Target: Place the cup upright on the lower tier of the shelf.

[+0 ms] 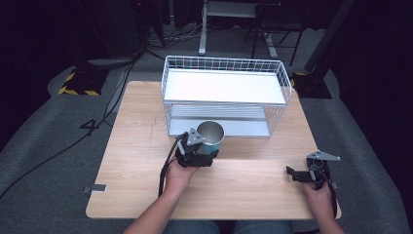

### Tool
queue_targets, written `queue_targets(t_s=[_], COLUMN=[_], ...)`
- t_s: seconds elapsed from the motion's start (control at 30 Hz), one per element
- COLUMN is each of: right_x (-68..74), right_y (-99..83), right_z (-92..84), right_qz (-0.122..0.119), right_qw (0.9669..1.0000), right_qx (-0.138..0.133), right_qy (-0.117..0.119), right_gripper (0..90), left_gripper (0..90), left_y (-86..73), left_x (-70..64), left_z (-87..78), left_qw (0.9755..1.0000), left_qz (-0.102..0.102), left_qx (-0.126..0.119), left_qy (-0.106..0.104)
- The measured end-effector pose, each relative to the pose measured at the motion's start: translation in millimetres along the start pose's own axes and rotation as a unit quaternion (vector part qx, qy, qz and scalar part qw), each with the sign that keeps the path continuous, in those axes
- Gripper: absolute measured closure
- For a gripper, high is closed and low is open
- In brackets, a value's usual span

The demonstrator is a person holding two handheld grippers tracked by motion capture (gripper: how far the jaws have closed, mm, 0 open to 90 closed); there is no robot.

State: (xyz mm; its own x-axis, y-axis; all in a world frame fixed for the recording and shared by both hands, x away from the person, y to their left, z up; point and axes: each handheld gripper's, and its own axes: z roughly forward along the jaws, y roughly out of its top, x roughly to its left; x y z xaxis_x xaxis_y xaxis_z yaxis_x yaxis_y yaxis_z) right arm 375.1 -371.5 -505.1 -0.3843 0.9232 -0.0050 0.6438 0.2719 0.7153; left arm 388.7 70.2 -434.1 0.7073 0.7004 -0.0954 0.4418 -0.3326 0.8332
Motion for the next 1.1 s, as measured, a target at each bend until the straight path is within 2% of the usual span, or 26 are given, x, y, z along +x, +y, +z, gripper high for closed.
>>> queue_targets(t_s=[0.17,0.27,0.37,0.6,0.8,0.93,1.1], right_x=[0.0,-0.1,-0.1,-0.2,-0.5,-0.5,-0.5], right_y=[0.0,0.0,0.2,0.6,1.0,1.0,1.0], right_z=[0.0,0.1,0.3,0.7,1.3,1.3,1.3], right_qz=[0.000,-0.001,-0.001,0.000,-0.001,-0.001,-0.001], right_qw=[1.0000,1.0000,1.0000,1.0000,1.0000,1.0000,1.0000], right_qx=[0.000,-0.001,-0.001,-0.001,-0.002,-0.002,-0.002], right_qy=[0.000,0.000,-0.001,-0.002,-0.002,-0.002,-0.002], right_gripper=[3.1,3.1,3.1,3.0,3.1,3.1,3.1], left_gripper=[24.0,24.0,24.0,23.9,23.9,23.9,23.9], left_y=[6.8,9.8,12.5,18.0,20.8,22.0,21.8], left_x=[10.4,14.2,18.7,31.3,36.4,40.3,45.2], left_z=[11.7,15.5,22.9,38.1,54.1,61.2,71.4], left_qw=[0.9997,0.9996,0.9995,0.9986,0.9964,0.9957,0.9950], left_qz=[-0.021,-0.021,-0.021,-0.039,-0.060,-0.059,-0.064], left_qx=[-0.007,-0.014,-0.008,0.002,-0.009,-0.014,-0.015], left_qy=[0.007,0.014,0.020,0.034,0.059,0.070,0.075])
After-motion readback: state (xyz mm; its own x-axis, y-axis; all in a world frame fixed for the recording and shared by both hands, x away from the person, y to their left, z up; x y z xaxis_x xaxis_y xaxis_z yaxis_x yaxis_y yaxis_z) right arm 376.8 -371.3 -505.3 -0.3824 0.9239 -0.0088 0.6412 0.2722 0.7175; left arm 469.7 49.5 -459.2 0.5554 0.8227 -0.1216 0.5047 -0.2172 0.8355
